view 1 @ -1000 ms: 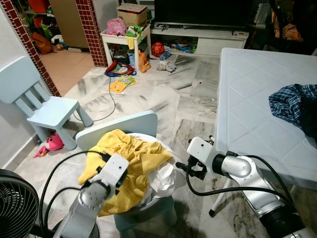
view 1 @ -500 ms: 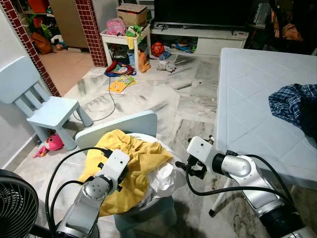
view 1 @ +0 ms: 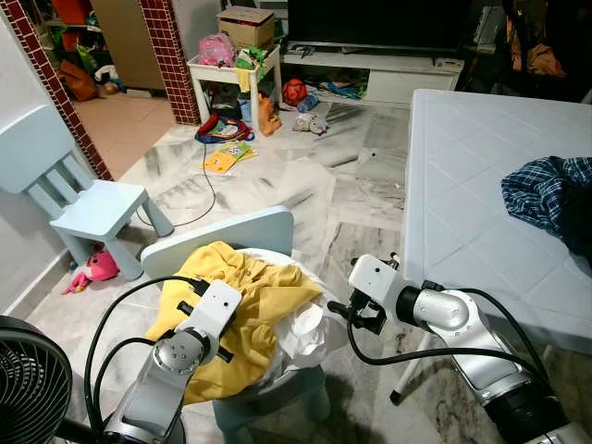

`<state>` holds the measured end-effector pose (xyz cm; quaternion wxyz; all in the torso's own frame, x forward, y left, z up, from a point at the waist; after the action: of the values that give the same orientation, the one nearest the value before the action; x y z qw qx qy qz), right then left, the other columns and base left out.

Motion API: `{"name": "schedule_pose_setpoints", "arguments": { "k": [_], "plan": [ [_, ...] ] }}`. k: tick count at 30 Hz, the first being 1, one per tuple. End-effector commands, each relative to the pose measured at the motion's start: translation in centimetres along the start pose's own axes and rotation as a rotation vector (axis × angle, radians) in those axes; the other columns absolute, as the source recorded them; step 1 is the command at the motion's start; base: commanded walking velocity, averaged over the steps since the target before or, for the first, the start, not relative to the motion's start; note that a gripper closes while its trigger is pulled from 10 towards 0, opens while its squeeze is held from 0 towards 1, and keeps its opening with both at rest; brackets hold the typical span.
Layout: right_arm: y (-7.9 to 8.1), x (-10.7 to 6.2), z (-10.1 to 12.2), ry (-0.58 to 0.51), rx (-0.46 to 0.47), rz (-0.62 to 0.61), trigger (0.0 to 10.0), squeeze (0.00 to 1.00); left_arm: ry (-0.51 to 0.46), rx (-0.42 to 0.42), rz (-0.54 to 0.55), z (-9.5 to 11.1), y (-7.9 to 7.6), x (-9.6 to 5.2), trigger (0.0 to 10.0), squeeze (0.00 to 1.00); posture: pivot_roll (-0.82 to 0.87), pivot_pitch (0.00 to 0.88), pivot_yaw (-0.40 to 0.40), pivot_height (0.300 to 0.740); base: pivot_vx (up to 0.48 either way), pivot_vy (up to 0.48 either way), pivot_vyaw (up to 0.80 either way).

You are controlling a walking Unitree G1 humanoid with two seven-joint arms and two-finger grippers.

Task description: Hang hanger

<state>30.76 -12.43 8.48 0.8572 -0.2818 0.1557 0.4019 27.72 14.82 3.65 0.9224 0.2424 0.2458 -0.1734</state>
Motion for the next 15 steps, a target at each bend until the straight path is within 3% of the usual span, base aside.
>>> {"name": "schedule_pose_setpoints", "arguments": {
  "k": [1, 7, 12, 15],
  "plan": [
    [-0.5, -0.1, 0.2, -0.008, -0.006, -0.015, 10.0, 0.00, -0.024, -0.005, 0.054, 0.1, 0.9, -0.1, 0.0, 0.00, -0.08, 0.004, 0.031, 0.740, 0.000, 0.000, 0.00],
    [-0.6, -0.1, 0.1, -0.006, -0.005, -0.015, 10.0, 0.00, -0.098, -0.029, 0.091, 0.8, 1.0, -0.4, 0.0, 0.00, -0.07, 0.002, 0.027, 0.740, 0.000, 0.000, 0.00],
    [-0.6, 0.0, 0.2, -0.007, -0.008, -0.012, 10.0, 0.00, -0.353, -0.081, 0.246, 3.7, 2.2, -2.0, 0.0, 0.00, -0.06, 0.000, 0.015, 0.740, 0.000, 0.000, 0.00],
    [-0.6, 0.1, 0.2, -0.008, -0.010, -0.011, 10.0, 0.00, -0.415, -0.136, 0.270, 4.2, 2.2, -2.9, 0.0, 0.00, -0.06, 0.000, 0.012, 0.740, 0.000, 0.000, 0.00]
  ]
}}
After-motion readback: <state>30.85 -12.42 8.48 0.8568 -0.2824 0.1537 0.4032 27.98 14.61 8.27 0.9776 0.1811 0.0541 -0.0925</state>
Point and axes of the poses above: a point about 5 cm out from each wrist's last joint towards the gripper, its own x axis pointing out of the wrist towards the gripper, its own z axis along the axis of the wrist's last joint, y = z × x, the point moved 2 cm from there along x, pointing out of the wrist towards the gripper, and after that the axes turned 3 degrees about x, right-handed, at the moved point
